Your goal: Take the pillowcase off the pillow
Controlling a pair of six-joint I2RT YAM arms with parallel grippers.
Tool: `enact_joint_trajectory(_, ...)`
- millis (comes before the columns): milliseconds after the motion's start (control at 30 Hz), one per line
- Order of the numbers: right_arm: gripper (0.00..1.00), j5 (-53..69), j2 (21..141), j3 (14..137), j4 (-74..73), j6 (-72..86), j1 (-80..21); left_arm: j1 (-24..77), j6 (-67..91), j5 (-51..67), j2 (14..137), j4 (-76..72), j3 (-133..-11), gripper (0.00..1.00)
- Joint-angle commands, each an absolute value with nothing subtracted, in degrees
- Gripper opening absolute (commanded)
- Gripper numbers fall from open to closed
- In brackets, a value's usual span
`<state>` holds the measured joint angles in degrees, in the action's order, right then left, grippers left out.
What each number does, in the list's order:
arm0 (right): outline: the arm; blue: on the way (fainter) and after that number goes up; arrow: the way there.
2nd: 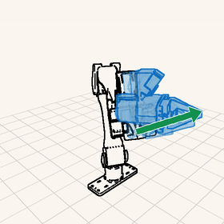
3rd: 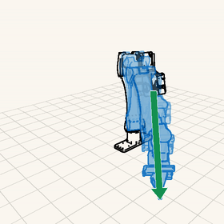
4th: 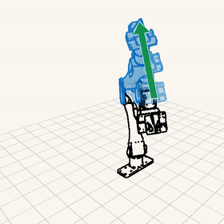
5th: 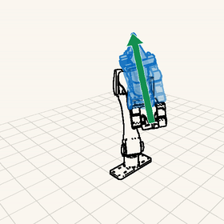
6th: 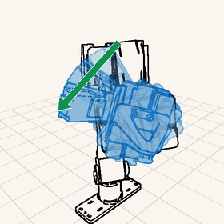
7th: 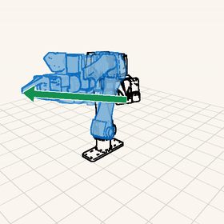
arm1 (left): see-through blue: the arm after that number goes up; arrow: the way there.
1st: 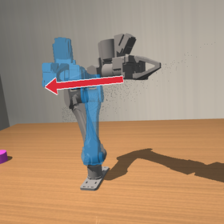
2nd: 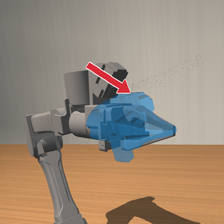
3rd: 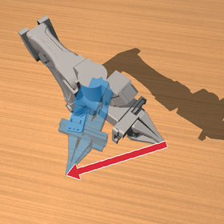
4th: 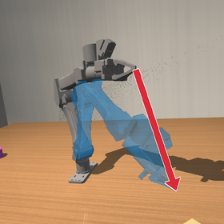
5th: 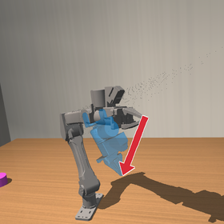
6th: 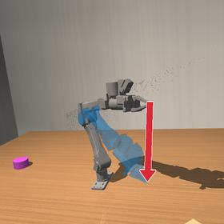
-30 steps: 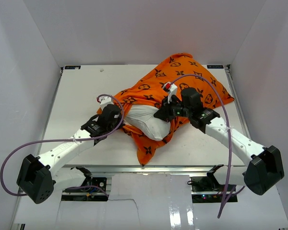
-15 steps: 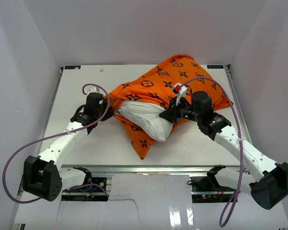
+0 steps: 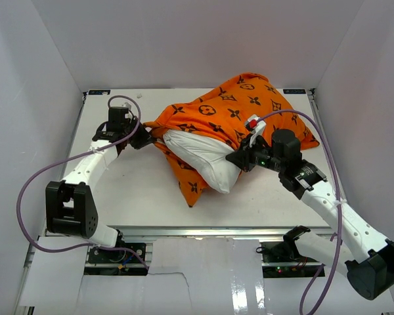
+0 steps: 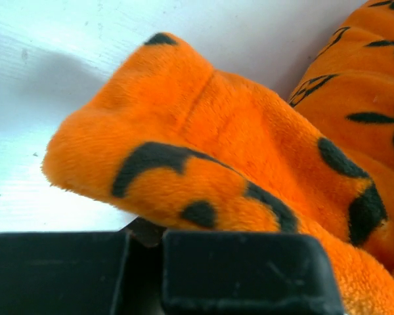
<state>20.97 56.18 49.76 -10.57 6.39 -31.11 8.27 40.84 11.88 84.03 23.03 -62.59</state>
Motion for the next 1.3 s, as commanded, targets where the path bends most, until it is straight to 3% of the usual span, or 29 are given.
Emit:
enact_joint_trajectory(0, 0.08, 17.8, 51.5, 49.7, -14.2, 4.7, -29.5, 1.9, 39.5, 5.9, 84.5, 21.4, -67.4, 0.0)
enact_joint_trajectory(367, 0.08, 15.3, 47.2, 49.9, -17.3, 4.4, -29.4, -2.5, 41.3, 12.7, 89.6, 21.3, -73.4, 0.0)
enact_joint_trajectory(533, 0.08, 14.7, 45.8, 50.9, -20.1, 4.3, -29.3, -4.2, 42.0, 10.0, 84.1, 17.3, -67.4, 0.0)
enact_joint_trajectory(733, 0.08, 18.1, 45.5, 50.9, -20.8, 4.6, -29.4, -5.0, 42.3, 17.2, 87.0, 16.7, -69.2, 0.0)
enact_joint_trajectory(900, 0.08, 24.6, 45.8, 48.3, -11.8, 8.0, -29.4, -3.5, 41.2, 28.6, 88.4, 11.9, -66.7, 0.0)
enact_joint_trajectory(1033, 0.08, 30.1, 49.3, 49.6, -5.2, 11.2, -29.4, -1.0, 37.4, 30.0, 87.9, 14.9, -67.1, 0.38)
enact_joint_trajectory(1067, 0.08, 29.7, 51.3, 50.4, -5.0, 12.2, -29.4, 0.1, 36.2, 29.3, 86.8, 15.8, -66.9, 0.54)
enact_joint_trajectory(1100, 0.08, 29.4, 52.1, 51.1, -4.5, 12.7, -29.4, 1.4, 35.8, 28.1, 85.5, 17.1, -66.0, 0.6)
enact_joint_trajectory(1167, 0.08, 28.7, 54.3, 51.9, -1.3, 13.9, -29.4, 1.9, 35.2, 25.2, 80.4, 18.1, -65.0, 0.68)
enact_joint_trajectory(1267, 0.08, 27.5, 57.5, 52.5, 3.8, 17.0, -29.4, 1.9, 37.1, 22.0, 71.9, 18.5, -62.3, 0.71)
